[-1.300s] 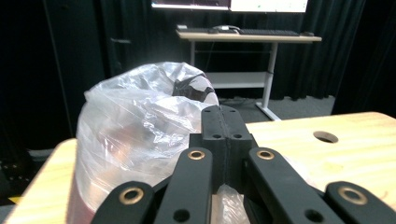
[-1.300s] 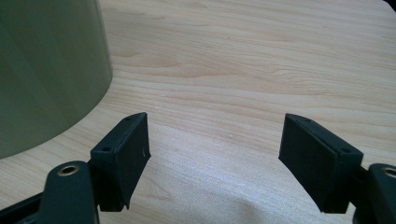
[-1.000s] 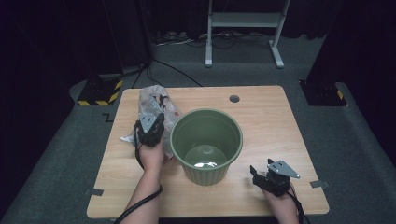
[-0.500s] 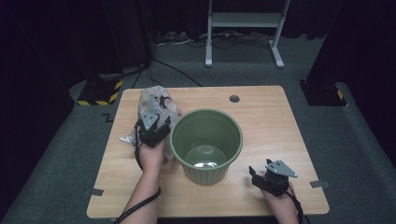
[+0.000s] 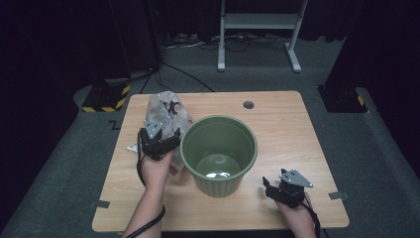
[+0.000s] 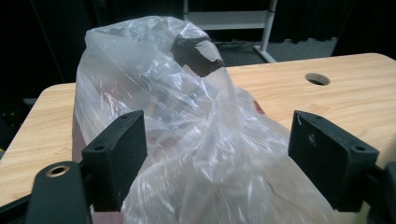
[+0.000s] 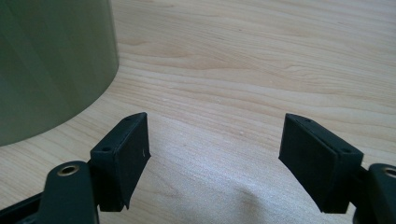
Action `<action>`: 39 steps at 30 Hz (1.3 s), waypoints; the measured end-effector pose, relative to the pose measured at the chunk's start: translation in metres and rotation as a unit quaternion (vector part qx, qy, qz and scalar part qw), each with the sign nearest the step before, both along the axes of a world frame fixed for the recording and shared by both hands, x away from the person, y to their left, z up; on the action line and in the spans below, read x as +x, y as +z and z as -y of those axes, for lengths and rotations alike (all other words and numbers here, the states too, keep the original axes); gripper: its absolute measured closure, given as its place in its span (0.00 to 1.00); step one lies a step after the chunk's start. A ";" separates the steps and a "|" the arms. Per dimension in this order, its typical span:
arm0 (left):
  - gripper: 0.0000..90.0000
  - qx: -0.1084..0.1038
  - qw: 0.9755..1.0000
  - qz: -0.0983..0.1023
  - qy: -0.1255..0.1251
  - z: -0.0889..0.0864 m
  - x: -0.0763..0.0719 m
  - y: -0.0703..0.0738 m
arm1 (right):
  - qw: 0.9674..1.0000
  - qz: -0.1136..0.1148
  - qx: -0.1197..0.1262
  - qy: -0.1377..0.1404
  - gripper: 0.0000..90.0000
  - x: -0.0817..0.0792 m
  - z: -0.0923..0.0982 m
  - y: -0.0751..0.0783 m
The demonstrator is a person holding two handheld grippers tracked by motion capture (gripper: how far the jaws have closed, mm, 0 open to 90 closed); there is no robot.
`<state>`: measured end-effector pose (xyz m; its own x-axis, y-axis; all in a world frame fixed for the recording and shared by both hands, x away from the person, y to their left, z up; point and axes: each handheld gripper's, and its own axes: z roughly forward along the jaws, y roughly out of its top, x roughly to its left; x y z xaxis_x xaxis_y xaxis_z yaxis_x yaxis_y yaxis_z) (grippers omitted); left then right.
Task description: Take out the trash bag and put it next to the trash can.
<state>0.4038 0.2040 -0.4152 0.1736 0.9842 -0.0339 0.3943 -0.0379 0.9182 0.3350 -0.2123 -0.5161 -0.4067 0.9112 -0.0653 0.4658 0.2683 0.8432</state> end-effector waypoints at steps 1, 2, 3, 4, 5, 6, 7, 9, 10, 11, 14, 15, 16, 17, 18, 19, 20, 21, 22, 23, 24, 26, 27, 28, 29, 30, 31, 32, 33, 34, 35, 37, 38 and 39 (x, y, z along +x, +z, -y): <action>0.20 -0.003 1.000 -0.001 -0.002 -0.001 -0.003 0.002 | 1.000 -0.002 -0.001 -0.002 0.27 0.000 0.000 0.000; 0.20 -0.006 1.000 0.001 -0.005 -0.003 -0.006 0.003 | 1.000 -0.004 -0.001 -0.002 0.27 0.000 -0.001 -0.001; 0.20 -0.006 1.000 0.002 -0.009 -0.004 -0.009 0.004 | 1.000 -0.005 -0.001 -0.001 0.27 0.000 -0.001 -0.001; 0.20 -0.008 1.000 0.002 -0.012 -0.005 -0.012 0.005 | 1.000 -0.005 -0.001 -0.002 0.27 -0.001 -0.002 -0.001; 0.20 -0.006 1.000 0.003 -0.015 -0.005 -0.016 0.006 | 1.000 -0.004 -0.003 -0.001 0.27 -0.001 -0.002 -0.001; 0.20 0.000 1.000 0.002 -0.018 -0.006 -0.020 0.007 | 1.000 -0.004 -0.004 0.000 0.27 -0.001 -0.003 -0.001; 0.20 0.001 1.000 0.004 -0.024 -0.008 -0.026 0.008 | 1.000 -0.005 -0.003 0.000 0.27 -0.001 -0.003 -0.001; 0.20 0.003 1.000 0.005 -0.028 -0.011 -0.034 0.008 | 1.000 -0.008 -0.004 0.000 0.26 0.001 -0.003 -0.002; 0.20 0.007 0.999 0.004 -0.031 -0.014 -0.041 0.007 | 1.000 -0.010 -0.005 0.001 0.26 0.002 -0.003 -0.003; 0.20 0.010 0.999 0.004 -0.033 -0.016 -0.046 0.006 | 1.000 -0.013 -0.006 0.000 0.26 0.003 -0.002 -0.004; 0.21 0.012 0.999 -0.001 -0.041 -0.022 -0.060 0.002 | 1.000 -0.019 -0.007 -0.001 0.26 0.005 -0.002 -0.005; 0.21 0.011 0.999 -0.004 -0.047 -0.024 -0.066 -0.001 | 1.000 -0.018 -0.007 -0.001 0.26 0.005 -0.001 -0.005; 0.21 0.009 0.999 -0.007 -0.052 -0.026 -0.070 -0.003 | 1.000 -0.021 -0.006 0.000 0.26 0.006 -0.001 -0.005; 0.21 0.009 0.998 -0.011 -0.060 -0.028 -0.076 -0.007 | 1.000 -0.023 -0.004 -0.001 0.26 0.006 -0.001 -0.005; 0.21 0.010 0.998 -0.014 -0.064 -0.029 -0.080 -0.010 | 1.000 -0.024 -0.003 -0.001 0.26 0.006 -0.001 -0.005; 0.21 0.017 0.997 -0.025 -0.072 -0.031 -0.087 -0.016 | 1.000 -0.025 -0.003 -0.001 0.26 0.006 -0.001 -0.005; 0.20 0.018 0.997 -0.031 -0.074 -0.032 -0.091 -0.020 | 1.000 -0.026 -0.004 0.000 0.26 0.007 -0.001 -0.005; 0.19 0.018 0.996 -0.036 -0.079 -0.032 -0.094 -0.024 | 1.000 -0.026 -0.004 0.000 0.26 0.007 -0.001 -0.005; 0.19 0.017 0.995 -0.041 -0.087 -0.033 -0.099 -0.029 | 1.000 -0.026 -0.005 0.002 0.26 0.007 0.000 -0.005; 0.19 0.022 0.995 -0.047 -0.090 -0.033 -0.103 -0.035 | 1.000 -0.026 -0.006 0.003 0.26 0.007 -0.001 -0.005; 0.18 0.029 0.994 -0.056 -0.090 -0.032 -0.106 -0.042 | 1.000 -0.028 -0.006 0.003 0.26 0.007 -0.001 -0.005; 0.17 0.045 0.992 -0.075 -0.089 -0.031 -0.110 -0.059 | 1.000 -0.026 -0.011 0.005 0.26 0.007 -0.002 -0.005; 0.17 0.042 0.991 -0.088 -0.092 -0.031 -0.111 -0.068 | 1.000 -0.026 -0.011 0.005 0.26 0.007 -0.002 -0.005; 0.16 0.043 0.990 -0.096 -0.096 -0.030 -0.112 -0.075 | 1.000 -0.027 -0.012 0.006 0.26 0.007 -0.003 -0.005; 0.16 0.045 0.988 -0.110 -0.102 -0.030 -0.113 -0.083 | 0.999 -0.029 -0.011 0.006 0.26 0.007 -0.003 -0.005; 0.16 0.046 0.986 -0.120 -0.108 -0.028 -0.115 -0.090 | 0.999 -0.029 -0.015 0.009 0.26 0.006 -0.004 -0.005; 0.16 0.056 0.983 -0.132 -0.117 -0.025 -0.117 -0.096 | 0.999 -0.031 -0.017 0.009 0.26 0.006 -0.005 -0.006; 0.16 0.067 0.980 -0.138 -0.125 -0.022 -0.117 -0.100 | 0.999 -0.030 -0.019 0.011 0.26 0.005 -0.006 -0.006; 0.15 0.078 0.978 -0.141 -0.130 -0.019 -0.117 -0.103 | 0.999 -0.032 -0.021 0.012 0.26 0.005 -0.007 -0.006; 0.15 0.084 0.977 -0.143 -0.131 -0.017 -0.117 -0.105 | 0.999 -0.032 -0.025 0.013 0.26 0.005 -0.007 -0.006; 0.15 0.087 0.975 -0.151 -0.136 -0.013 -0.115 -0.110 | 0.999 -0.035 -0.026 0.012 0.26 0.005 -0.008 -0.006; 0.11 0.074 0.971 -0.164 -0.156 -0.010 -0.110 -0.113 | 0.999 -0.042 -0.027 0.012 0.26 0.007 -0.008 -0.006; 0.09 0.075 0.971 -0.166 -0.155 -0.007 -0.109 -0.113 | 0.998 -0.049 -0.027 0.010 0.25 0.008 -0.009 -0.007; 0.07 0.074 0.971 -0.167 -0.152 -0.004 -0.107 -0.114 | 0.998 -0.052 -0.028 0.009 0.25 0.009 -0.009 -0.007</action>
